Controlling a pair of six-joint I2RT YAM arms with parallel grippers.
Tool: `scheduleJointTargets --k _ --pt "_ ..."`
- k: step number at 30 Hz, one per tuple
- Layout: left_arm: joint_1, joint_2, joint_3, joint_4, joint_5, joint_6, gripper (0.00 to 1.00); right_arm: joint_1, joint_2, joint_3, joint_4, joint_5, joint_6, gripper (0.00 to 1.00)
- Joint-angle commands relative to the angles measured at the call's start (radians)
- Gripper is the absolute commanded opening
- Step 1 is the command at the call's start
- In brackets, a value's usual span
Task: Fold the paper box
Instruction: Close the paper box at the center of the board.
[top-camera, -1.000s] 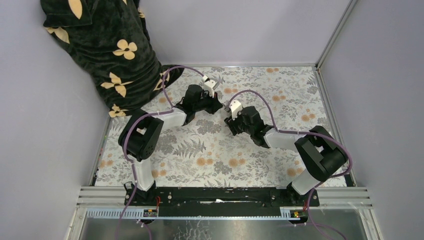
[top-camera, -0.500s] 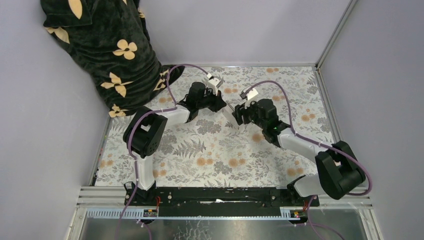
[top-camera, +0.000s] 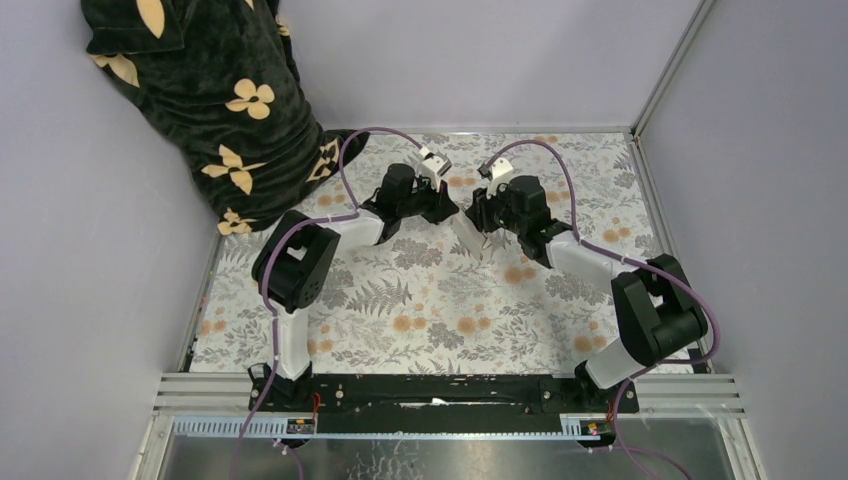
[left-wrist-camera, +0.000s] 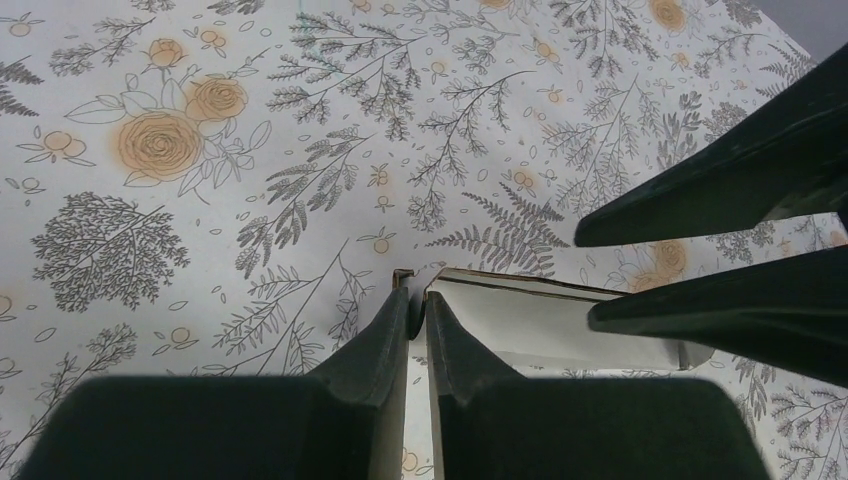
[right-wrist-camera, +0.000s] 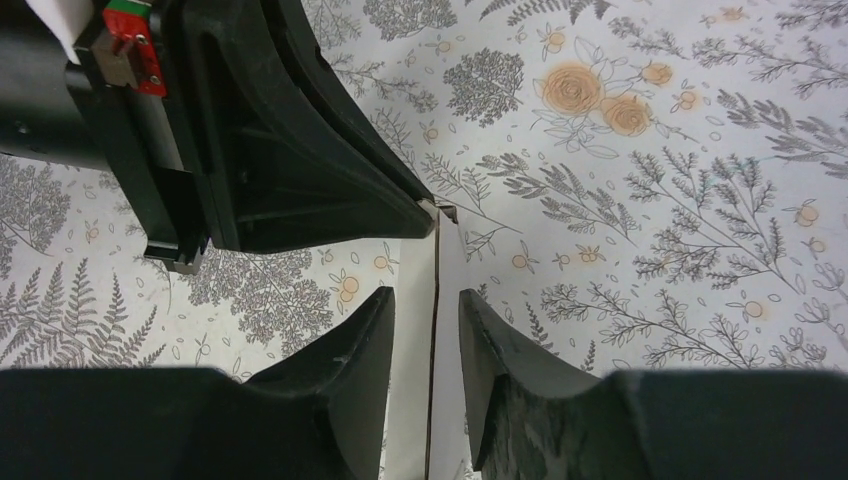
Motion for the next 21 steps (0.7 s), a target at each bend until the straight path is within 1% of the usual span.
scheduleJointTargets --k 1,5,11,17,21 --pt "-0.017 0.035 0.022 0.026 0.019 0.011 0.16 -0.005 0.017 0.066 -0.033 -0.048 0.004 0.38" --pt "-0.018 0.039 0.024 0.028 0.019 0.011 0.16 -0.005 0.011 0.052 -0.039 -0.055 -0.002 0.38" --pt "-0.020 0.043 0.031 0.025 0.018 0.011 0.16 -0.004 0.011 0.054 -0.066 -0.048 -0.023 0.34" --pt "-0.022 0.044 0.028 0.028 0.018 0.011 0.16 -0.003 0.016 0.059 -0.075 -0.026 -0.045 0.34" --pt "-0.024 0.048 0.030 0.030 0.019 0.011 0.16 0.000 0.008 0.049 -0.060 0.004 -0.058 0.36"
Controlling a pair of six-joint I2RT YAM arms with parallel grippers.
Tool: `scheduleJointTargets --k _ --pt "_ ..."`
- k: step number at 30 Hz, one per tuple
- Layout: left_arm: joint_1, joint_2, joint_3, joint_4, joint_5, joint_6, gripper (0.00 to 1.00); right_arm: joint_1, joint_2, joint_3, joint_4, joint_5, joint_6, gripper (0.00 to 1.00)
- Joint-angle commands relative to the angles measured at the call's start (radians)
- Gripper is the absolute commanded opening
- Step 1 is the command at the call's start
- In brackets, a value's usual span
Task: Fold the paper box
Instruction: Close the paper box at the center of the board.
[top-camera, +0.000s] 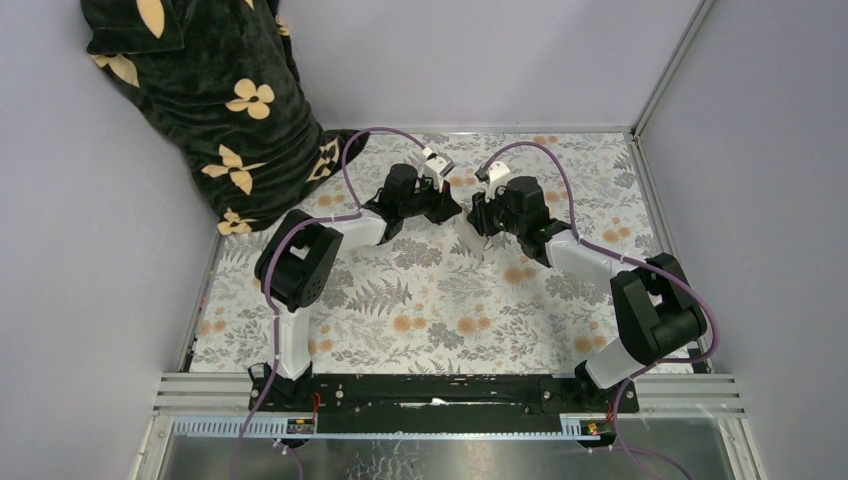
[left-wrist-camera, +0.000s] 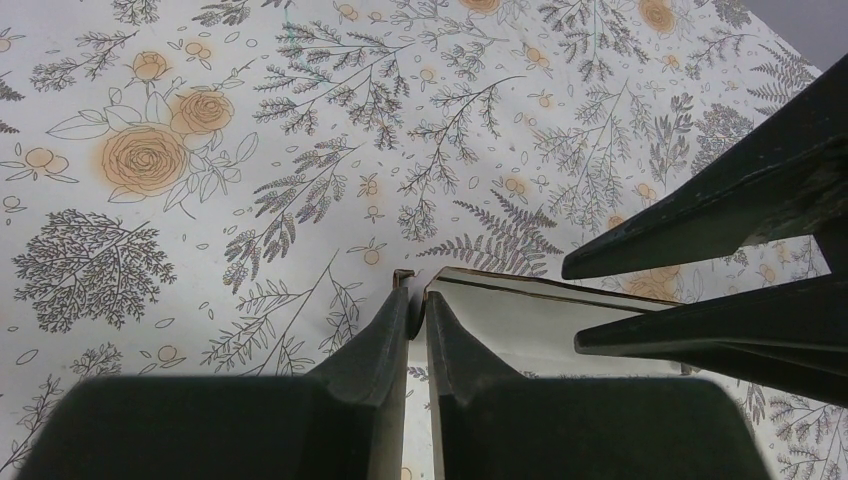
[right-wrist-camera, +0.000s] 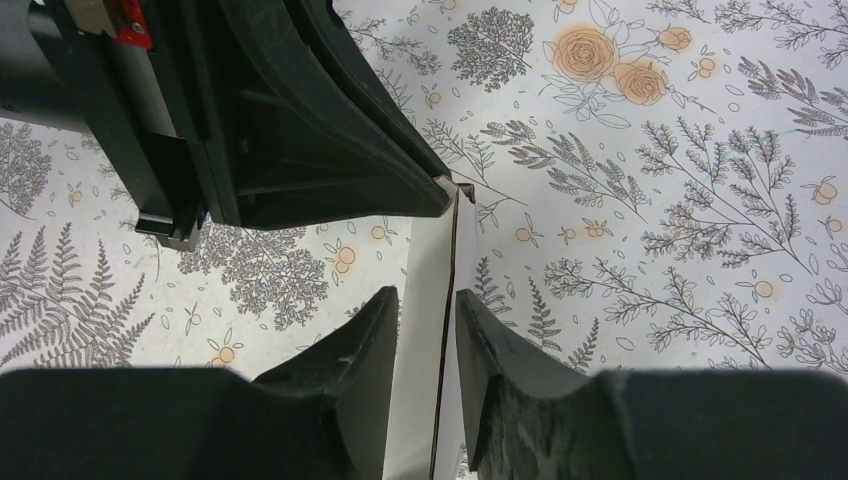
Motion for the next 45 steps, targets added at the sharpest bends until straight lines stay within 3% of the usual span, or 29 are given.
scheduleJointTargets --k 1,12,28,35,45 --pt "-0.011 0.030 0.017 0.013 0.011 0.010 0.16 0.002 -0.010 0.029 0.021 0.036 -0.034 0.36" --pt "-0.017 0.052 0.012 0.061 0.027 -0.009 0.17 0.057 0.036 0.090 -0.021 0.159 -0.114 0.34" --pt "-0.018 0.060 -0.004 0.104 0.045 -0.021 0.17 0.127 0.093 0.133 -0.073 0.328 -0.189 0.26" --pt "-0.017 0.053 -0.005 0.100 0.039 -0.021 0.17 0.159 0.106 0.142 -0.081 0.406 -0.230 0.18" --pt "-0.017 0.048 -0.003 0.100 0.047 -0.030 0.18 0.202 0.124 0.152 -0.094 0.506 -0.283 0.15"
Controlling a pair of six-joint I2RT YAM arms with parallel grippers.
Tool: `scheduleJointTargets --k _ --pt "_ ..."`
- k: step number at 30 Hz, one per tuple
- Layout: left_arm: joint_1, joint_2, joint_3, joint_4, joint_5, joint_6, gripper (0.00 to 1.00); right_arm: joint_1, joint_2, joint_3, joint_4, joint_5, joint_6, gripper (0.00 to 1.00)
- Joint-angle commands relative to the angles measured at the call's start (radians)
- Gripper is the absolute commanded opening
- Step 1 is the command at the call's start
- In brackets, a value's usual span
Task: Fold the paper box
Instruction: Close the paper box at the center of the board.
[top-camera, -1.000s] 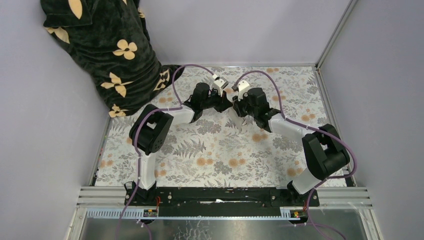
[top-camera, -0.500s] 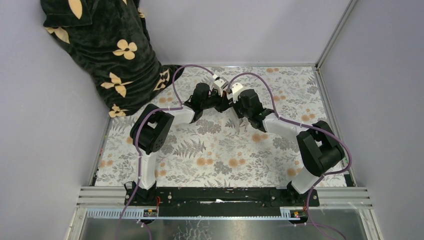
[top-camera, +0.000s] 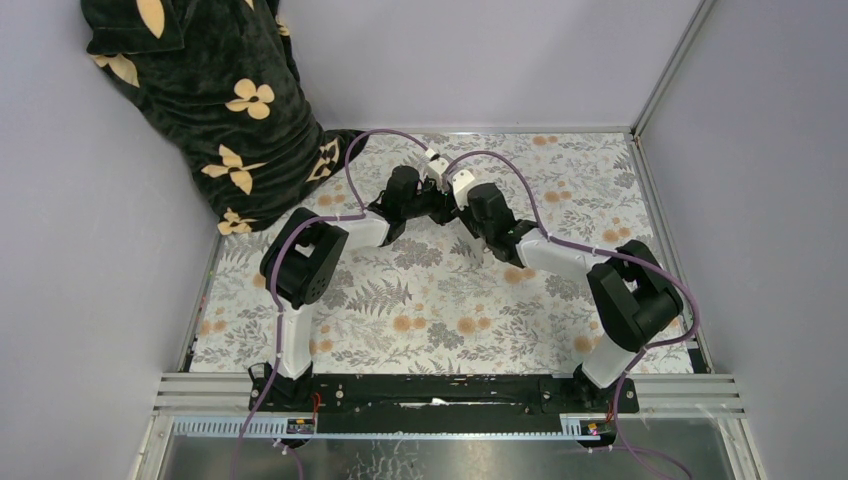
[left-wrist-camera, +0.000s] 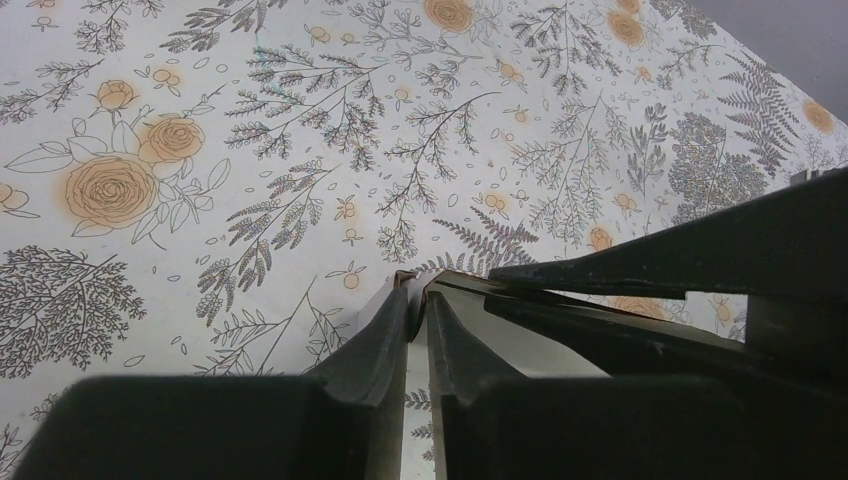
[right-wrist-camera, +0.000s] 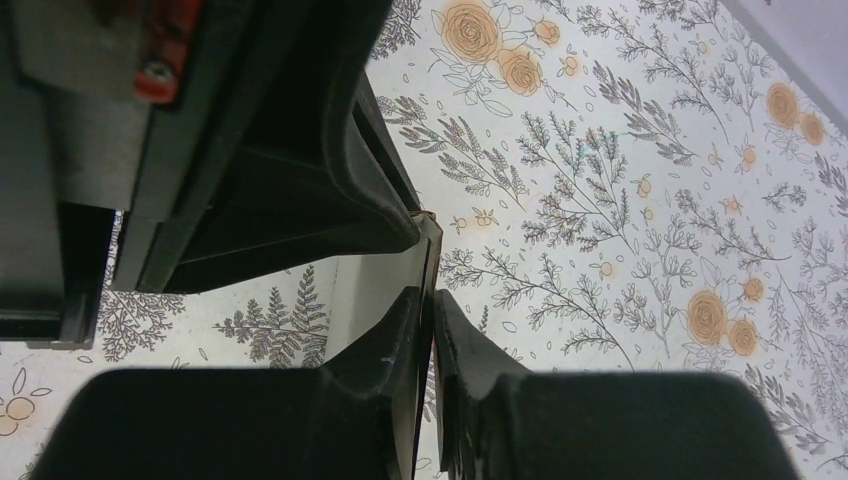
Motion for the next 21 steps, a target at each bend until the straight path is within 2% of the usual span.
scheduleJointTargets --k 1,21 --pt "-0.010 0.012 -0.004 0.014 0.012 -0.009 0.18 0.031 0.012 0.046 -0.005 0.047 -0.036 0.15" --pt "0.012 -0.035 -0.057 0.041 0.010 -0.035 0.20 0.050 0.023 0.032 0.009 0.088 -0.083 0.12"
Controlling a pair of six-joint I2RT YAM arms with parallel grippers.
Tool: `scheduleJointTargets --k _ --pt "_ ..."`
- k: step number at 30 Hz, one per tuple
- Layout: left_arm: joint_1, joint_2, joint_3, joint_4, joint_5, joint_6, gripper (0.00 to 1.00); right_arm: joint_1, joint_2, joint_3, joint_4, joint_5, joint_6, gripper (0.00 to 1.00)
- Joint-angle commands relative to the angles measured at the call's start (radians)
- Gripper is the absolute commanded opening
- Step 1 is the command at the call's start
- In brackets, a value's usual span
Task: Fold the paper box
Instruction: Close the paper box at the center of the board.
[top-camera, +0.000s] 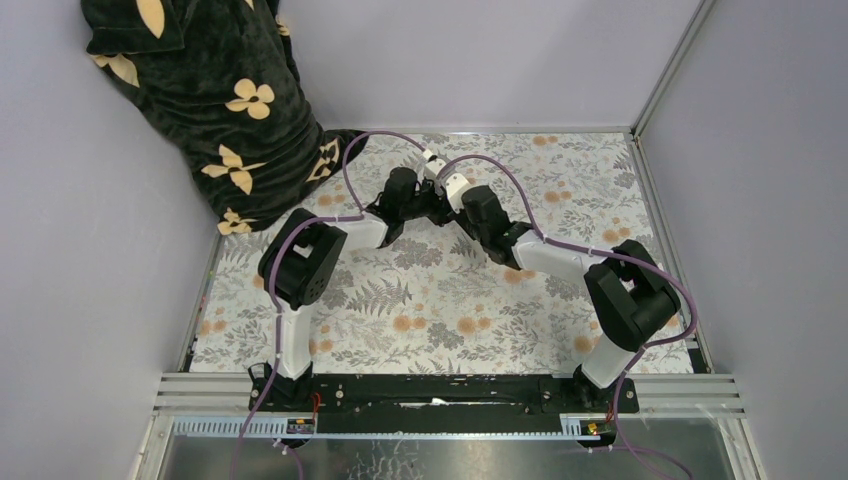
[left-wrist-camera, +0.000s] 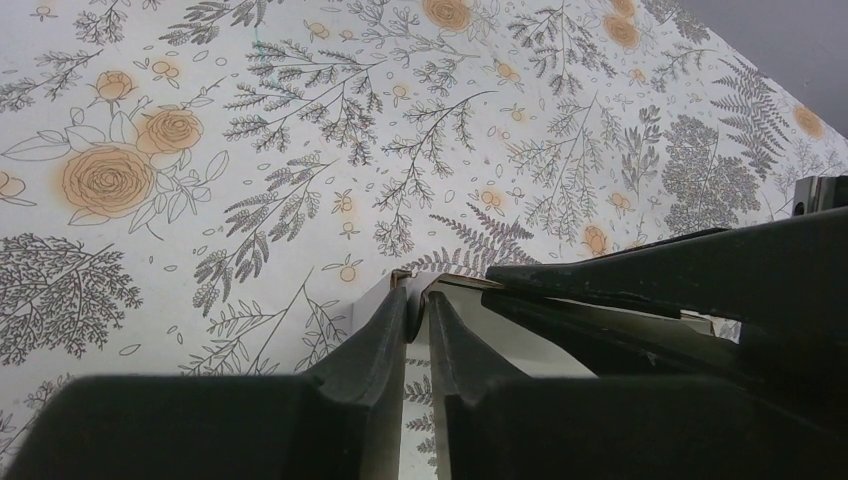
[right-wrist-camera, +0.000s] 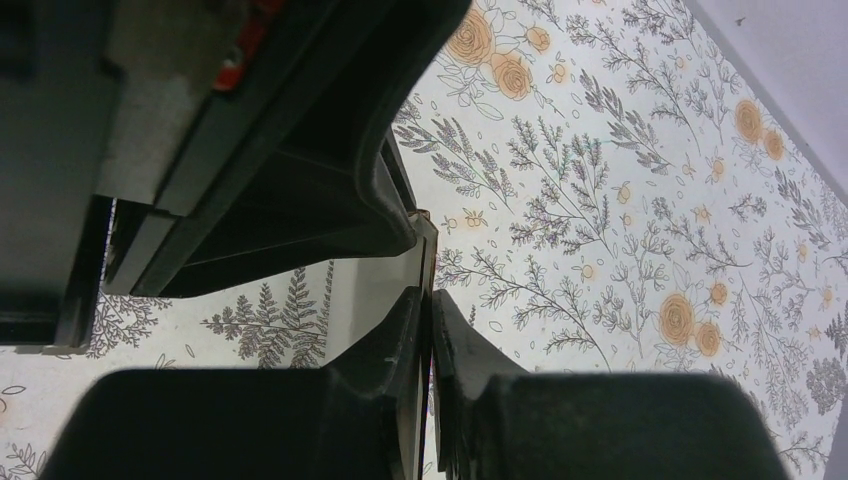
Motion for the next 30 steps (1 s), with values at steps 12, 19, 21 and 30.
scheduleJointTargets --k 12,19,21,30 --pt "0.027 0.009 0.002 0.100 0.080 -0.113 0.23 0.018 0.024 0.018 0.002 0.025 -0.008 0.12" --pt "0.026 0.059 0.009 0.158 0.074 -0.142 0.19 -0.011 -0.007 0.000 0.029 -0.093 0.056 0.17" --pt "0.025 0.069 0.008 0.168 0.070 -0.142 0.19 -0.037 -0.019 -0.003 0.033 -0.147 0.084 0.18" --pt "0.010 0.081 0.001 0.187 0.055 -0.124 0.19 -0.102 -0.067 -0.036 0.073 -0.286 0.184 0.44"
